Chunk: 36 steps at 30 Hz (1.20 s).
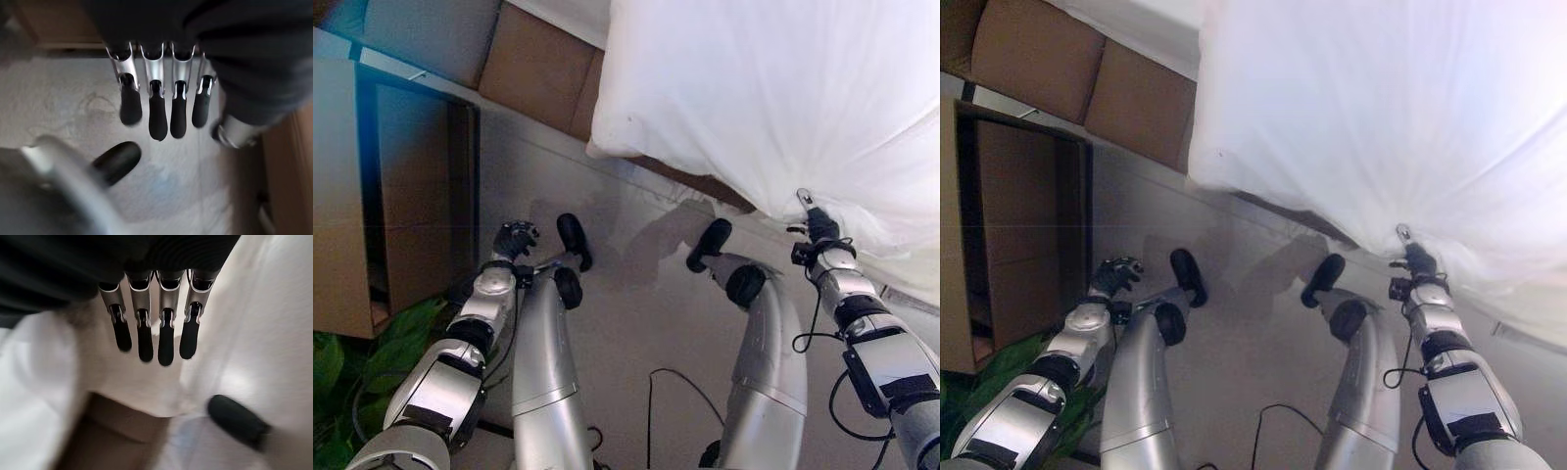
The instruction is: Make the bed
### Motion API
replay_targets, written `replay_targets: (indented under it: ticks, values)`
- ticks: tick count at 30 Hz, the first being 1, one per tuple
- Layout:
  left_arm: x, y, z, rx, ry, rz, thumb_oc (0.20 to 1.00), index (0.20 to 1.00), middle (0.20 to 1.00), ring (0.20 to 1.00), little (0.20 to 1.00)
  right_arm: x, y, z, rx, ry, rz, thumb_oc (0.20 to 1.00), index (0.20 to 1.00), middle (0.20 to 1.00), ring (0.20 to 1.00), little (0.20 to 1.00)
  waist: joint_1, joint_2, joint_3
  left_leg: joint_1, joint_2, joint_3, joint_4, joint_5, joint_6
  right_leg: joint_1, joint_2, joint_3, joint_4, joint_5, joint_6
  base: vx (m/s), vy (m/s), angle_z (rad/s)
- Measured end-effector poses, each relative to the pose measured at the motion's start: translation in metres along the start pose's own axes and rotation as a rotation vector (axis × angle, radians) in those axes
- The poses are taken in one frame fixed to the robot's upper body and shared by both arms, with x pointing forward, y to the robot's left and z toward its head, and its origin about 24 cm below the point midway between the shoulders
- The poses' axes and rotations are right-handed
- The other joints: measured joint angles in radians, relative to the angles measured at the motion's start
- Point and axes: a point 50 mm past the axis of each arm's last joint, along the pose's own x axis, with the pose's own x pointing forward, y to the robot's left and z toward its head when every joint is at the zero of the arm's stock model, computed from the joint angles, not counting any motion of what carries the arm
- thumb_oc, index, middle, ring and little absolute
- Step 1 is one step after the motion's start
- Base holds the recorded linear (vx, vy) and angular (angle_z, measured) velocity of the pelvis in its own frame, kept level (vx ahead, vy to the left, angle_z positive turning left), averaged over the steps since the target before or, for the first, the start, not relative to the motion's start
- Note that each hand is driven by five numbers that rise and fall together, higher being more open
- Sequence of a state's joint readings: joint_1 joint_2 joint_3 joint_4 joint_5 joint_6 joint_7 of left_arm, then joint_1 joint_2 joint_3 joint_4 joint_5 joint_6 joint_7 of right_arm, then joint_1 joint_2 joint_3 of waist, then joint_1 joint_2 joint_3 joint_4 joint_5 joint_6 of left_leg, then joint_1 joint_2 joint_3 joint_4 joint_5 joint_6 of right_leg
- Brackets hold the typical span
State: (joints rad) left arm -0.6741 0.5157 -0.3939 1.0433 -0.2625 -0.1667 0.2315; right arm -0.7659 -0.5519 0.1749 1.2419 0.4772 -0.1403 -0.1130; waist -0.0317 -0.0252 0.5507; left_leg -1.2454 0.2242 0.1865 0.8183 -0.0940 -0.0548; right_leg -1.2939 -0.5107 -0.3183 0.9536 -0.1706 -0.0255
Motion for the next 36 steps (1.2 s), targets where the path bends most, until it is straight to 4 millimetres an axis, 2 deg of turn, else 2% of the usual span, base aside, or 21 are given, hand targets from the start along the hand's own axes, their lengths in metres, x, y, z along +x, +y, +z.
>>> replay_targets:
  ticks: [2, 5, 6, 7, 10, 13, 15, 19, 21, 23, 24, 25, 27, 28, 29, 30, 31, 32, 34, 35, 36]
  values:
    - [-0.001, 0.000, -0.005, 0.020, 0.019, 0.007, 1.000, 1.000, 1.000, 1.000, 1.000, -0.004, -0.005, -0.019, -0.035, 0.068, -0.016, 1.000, 1.000, 1.000, 1.000, 1.000, 0.003, 0.001, 0.000, 0.055, -0.001, 0.018, -0.054, 0.015, -0.002, 0.047, 0.005, -0.016, -0.047, 0.018, 0.006, -0.06, 0.003, -0.05]
    - [-0.006, -0.001, -0.016, 0.030, 0.042, 0.006, 1.000, 1.000, 1.000, 1.000, 1.000, -0.020, -0.017, -0.069, -0.117, 0.228, -0.033, 1.000, 1.000, 1.000, 1.000, 1.000, -0.002, 0.004, -0.001, 0.201, -0.018, 0.040, -0.178, 0.052, -0.011, 0.194, 0.016, -0.056, -0.157, 0.048, 0.024, -0.04, -0.008, 0.02]
    - [-0.008, -0.002, -0.021, 0.029, 0.054, 0.000, 1.000, 1.000, 1.000, 1.000, 1.000, -0.031, -0.026, -0.094, -0.146, 0.301, -0.041, 1.000, 1.000, 1.000, 1.000, 1.000, 0.001, 0.005, -0.001, 0.270, -0.020, 0.048, -0.217, 0.053, -0.011, 0.264, 0.021, -0.071, -0.195, 0.054, 0.033, 0.00, -0.011, 0.04]
    - [-0.010, -0.001, -0.025, 0.021, 0.063, 0.002, 1.000, 1.000, 1.000, 1.000, 1.000, -0.037, -0.030, -0.106, -0.164, 0.339, -0.043, 1.000, 1.000, 1.000, 1.000, 1.000, -0.002, 0.005, -0.001, 0.309, -0.024, 0.050, -0.235, 0.054, -0.013, 0.305, 0.022, -0.077, -0.211, 0.056, 0.040, 0.00, 0.000, 0.00]
    - [-0.026, 0.001, -0.053, -0.028, 0.123, 0.003, 1.000, 1.000, 1.000, 1.000, 1.000, -0.077, -0.063, -0.164, -0.259, 0.533, -0.074, 1.000, 1.000, 1.000, 1.000, 1.000, -0.009, 0.008, -0.006, 0.536, -0.037, 0.078, -0.328, 0.054, -0.015, 0.528, 0.043, -0.092, -0.306, 0.070, 0.077, 0.06, -0.009, -0.05]
    - [-0.040, 0.005, -0.072, -0.050, 0.157, -0.006, 1.000, 1.000, 1.000, 1.000, 1.000, -0.104, -0.081, -0.192, -0.305, 0.640, -0.076, 1.000, 1.000, 1.000, 1.000, 1.000, -0.017, 0.012, -0.006, 0.698, -0.045, 0.092, -0.398, 0.053, -0.022, 0.688, 0.057, -0.107, -0.374, 0.081, 0.096, 0.10, -0.009, -0.06]
    - [-0.057, 0.003, -0.092, -0.053, 0.199, -0.030, 1.000, 1.000, 1.000, 1.000, 1.000, -0.130, -0.098, -0.215, -0.320, 0.750, -0.095, 1.000, 1.000, 1.000, 1.000, 1.000, -0.022, 0.017, -0.017, 0.849, -0.054, 0.099, -0.471, 0.058, -0.028, 0.837, 0.073, -0.124, -0.439, 0.088, 0.117, 0.07, -0.043, 0.00]
    - [-0.080, 0.002, -0.125, -0.056, 0.309, -0.061, 1.000, 1.000, 1.000, 1.000, 1.000, -0.159, -0.117, -0.234, -0.356, 0.865, -0.111, 1.000, 1.000, 1.000, 1.000, 1.000, -0.040, 0.032, -0.045, 0.996, -0.064, 0.109, -0.550, 0.079, -0.039, 0.973, 0.093, -0.138, -0.500, 0.105, 0.130, 0.14, -0.012, -0.02]
    - [-0.090, 0.002, -0.138, -0.054, 0.359, -0.069, 1.000, 1.000, 1.000, 1.000, 1.000, -0.163, -0.120, -0.237, -0.369, 0.883, -0.113, 1.000, 1.000, 1.000, 1.000, 1.000, -0.046, 0.034, -0.071, 1.030, -0.058, 0.118, -0.570, 0.075, -0.043, 0.999, 0.102, -0.138, -0.518, 0.106, 0.130, 0.15, -0.093, -0.18]
    - [-0.110, 0.010, -0.163, -0.073, 0.465, -0.023, 1.000, 1.000, 1.000, 1.000, 1.000, -0.157, -0.116, -0.232, -0.385, 0.848, -0.095, 1.000, 1.000, 1.000, 1.000, 1.000, -0.052, 0.033, -0.113, 1.118, -0.035, 0.137, -0.622, 0.088, -0.057, 1.078, 0.148, -0.140, -0.573, 0.117, 0.130, 0.15, -0.152, -0.30]
    - [-0.129, 0.015, -0.181, -0.075, 0.531, -0.001, 1.000, 1.000, 1.000, 1.000, 1.000, -0.157, -0.116, -0.232, -0.395, 0.816, -0.090, 1.000, 1.000, 1.000, 1.000, 1.000, -0.062, 0.039, -0.196, 1.137, -0.017, 0.140, -0.647, 0.094, -0.071, 1.090, 0.180, -0.138, -0.611, 0.120, 0.127, 0.12, -0.105, -0.26]
    - [-0.138, 0.018, -0.187, -0.080, 0.552, 0.009, 1.000, 1.000, 1.000, 1.000, 1.000, -0.152, -0.113, -0.228, -0.393, 0.775, -0.093, 1.000, 1.000, 1.000, 1.000, 1.000, -0.062, 0.045, -0.237, 1.152, -0.008, 0.145, -0.661, 0.093, -0.074, 1.096, 0.199, -0.143, -0.621, 0.115, 0.127, 0.14, -0.124, -0.51]
    - [-0.159, 0.028, -0.192, -0.164, 0.529, 0.109, 1.000, 1.000, 1.000, 1.000, 1.000, -0.142, -0.101, -0.212, -0.370, 0.587, -0.077, 1.000, 1.000, 1.000, 1.000, 1.000, -0.060, 0.049, -0.299, 1.215, 0.016, 0.164, -0.707, 0.106, -0.094, 1.122, 0.245, -0.115, -0.659, 0.117, 0.118, 0.15, -0.139, -0.60]
    - [-0.168, 0.033, -0.192, -0.242, 0.509, 0.186, 1.000, 1.000, 1.000, 1.000, 1.000, -0.131, -0.094, -0.194, -0.320, 0.479, -0.096, 1.000, 1.000, 1.000, 1.000, 1.000, -0.051, 0.064, -0.333, 1.233, 0.031, 0.164, -0.708, 0.105, -0.101, 1.134, 0.265, -0.124, -0.655, 0.109, 0.107, 0.12, -0.135, -0.39]
    - [-0.167, 0.035, -0.185, -0.294, 0.459, 0.235, 1.000, 1.000, 1.000, 1.000, 1.000, -0.127, -0.090, -0.182, -0.298, 0.391, -0.095, 1.000, 1.000, 1.000, 1.000, 1.000, -0.052, 0.069, -0.346, 1.239, 0.037, 0.163, -0.706, 0.111, -0.102, 1.130, 0.273, -0.118, -0.655, 0.103, 0.103, 0.14, -0.110, -0.35]
    - [-0.165, 0.039, -0.171, -0.341, 0.373, 0.292, 1.000, 1.000, 1.000, 1.000, 1.000, -0.122, -0.083, -0.164, -0.261, 0.281, -0.108, 1.000, 1.000, 1.000, 1.000, 1.000, -0.031, 0.073, -0.354, 1.252, 0.051, 0.163, -0.689, 0.116, -0.101, 1.143, 0.285, -0.119, -0.654, 0.098, 0.094, 0.14, -0.072, -0.31]
    - [-0.158, 0.041, -0.159, -0.353, 0.303, 0.317, 1.000, 1.000, 1.000, 1.000, 1.000, -0.117, -0.078, -0.152, -0.248, 0.204, -0.104, 1.000, 1.000, 1.000, 1.000, 1.000, -0.027, 0.064, -0.378, 1.254, 0.052, 0.162, -0.685, 0.138, -0.070, 1.148, 0.285, -0.122, -0.660, 0.093, 0.083, 0.18, -0.020, -0.11]
    - [-0.150, 0.045, -0.143, -0.361, 0.226, 0.330, 1.000, 1.000, 1.000, 1.000, 1.000, -0.115, -0.078, -0.141, -0.235, 0.146, -0.116, 1.000, 1.000, 1.000, 1.000, 1.000, -0.014, 0.061, -0.389, 1.254, 0.048, 0.156, -0.686, 0.165, -0.057, 1.171, 0.282, -0.135, -0.678, 0.097, 0.083, 0.15, 0.041, 0.14]
    - [-0.139, 0.047, -0.124, -0.373, 0.131, 0.335, 1.000, 1.000, 1.000, 1.000, 1.000, -0.108, -0.077, -0.124, -0.229, 0.075, -0.134, 1.000, 1.000, 1.000, 1.000, 1.000, -0.009, 0.044, -0.399, 1.256, 0.034, 0.137, -0.687, 0.185, -0.054, 1.197, 0.279, -0.146, -0.703, 0.106, 0.076, 0.10, 0.096, 0.28]
    - [-0.127, 0.046, -0.103, -0.386, 0.039, 0.329, 1.000, 1.000, 1.000, 1.000, 1.000, -0.100, -0.075, -0.104, -0.210, -0.014, -0.153, 1.000, 1.000, 1.000, 1.000, 1.000, -0.004, 0.033, -0.412, 1.249, -0.029, 0.104, -0.689, 0.158, -0.080, 1.225, 0.264, -0.141, -0.735, 0.130, 0.080, 0.13, 0.187, 0.31]
    - [-0.119, 0.047, -0.079, -0.392, -0.063, 0.321, 1.000, 1.000, 1.000, 1.000, 1.000, -0.094, -0.072, -0.082, -0.190, -0.110, -0.171, 1.000, 1.000, 1.000, 1.000, 1.000, -0.007, 0.032, -0.416, 1.243, -0.107, 0.088, -0.719, 0.135, -0.085, 1.252, 0.260, -0.136, -0.791, 0.158, 0.081, 0.22, 0.236, 0.30]
